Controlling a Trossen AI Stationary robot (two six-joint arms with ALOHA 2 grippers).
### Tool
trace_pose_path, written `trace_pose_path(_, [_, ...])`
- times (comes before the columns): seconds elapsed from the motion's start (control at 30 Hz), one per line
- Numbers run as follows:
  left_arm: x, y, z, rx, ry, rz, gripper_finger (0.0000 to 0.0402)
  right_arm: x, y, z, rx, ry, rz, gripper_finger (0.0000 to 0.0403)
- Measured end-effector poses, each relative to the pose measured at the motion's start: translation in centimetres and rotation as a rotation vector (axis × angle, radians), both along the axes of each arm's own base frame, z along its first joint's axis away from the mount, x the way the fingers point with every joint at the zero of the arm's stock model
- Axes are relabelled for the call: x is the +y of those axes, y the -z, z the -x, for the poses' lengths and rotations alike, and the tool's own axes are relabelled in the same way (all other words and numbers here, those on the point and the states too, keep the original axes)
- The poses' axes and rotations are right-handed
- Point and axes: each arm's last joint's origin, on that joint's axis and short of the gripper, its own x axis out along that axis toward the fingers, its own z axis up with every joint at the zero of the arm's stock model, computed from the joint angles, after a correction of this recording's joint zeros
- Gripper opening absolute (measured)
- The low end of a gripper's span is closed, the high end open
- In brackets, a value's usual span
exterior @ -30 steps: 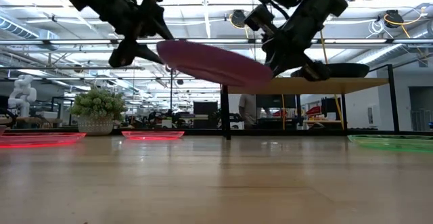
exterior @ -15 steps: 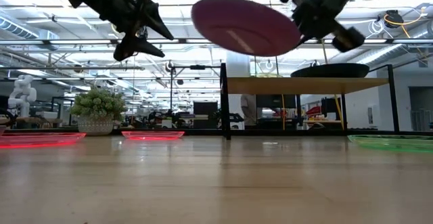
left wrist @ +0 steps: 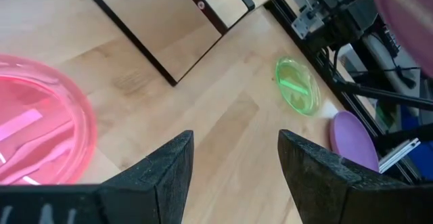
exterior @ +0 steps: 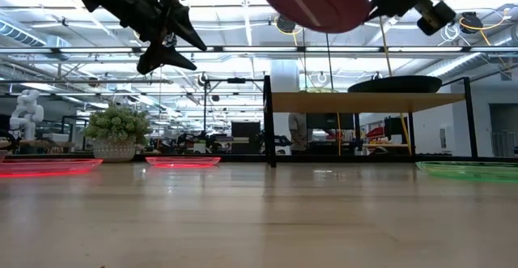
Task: Place and stack plates onto a shelf
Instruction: Stack the left violet plate on the black plate on the shelf
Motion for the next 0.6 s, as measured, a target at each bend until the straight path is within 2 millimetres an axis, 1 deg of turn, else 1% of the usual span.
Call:
trace_pose_path(0.27, [0.0,0.1,0.0,0.008,0.005,-0.005,0.022,-1.3,-3.9,2.4,0.08,0.102,0.092,0.0])
trace_pose_path(0.43, [0.0,0.1,0.0,0.011,0.016,-0.022,0.022,-2.4,-5.8,4.4,0.157,0.172,0.155,0.0])
trace_pose_path(0.6, [0.0,0.1,0.0,0.013,0.02,-0.029,0.022,-3.4,-7.8,5.5,0.149,0.253,0.25,0.0])
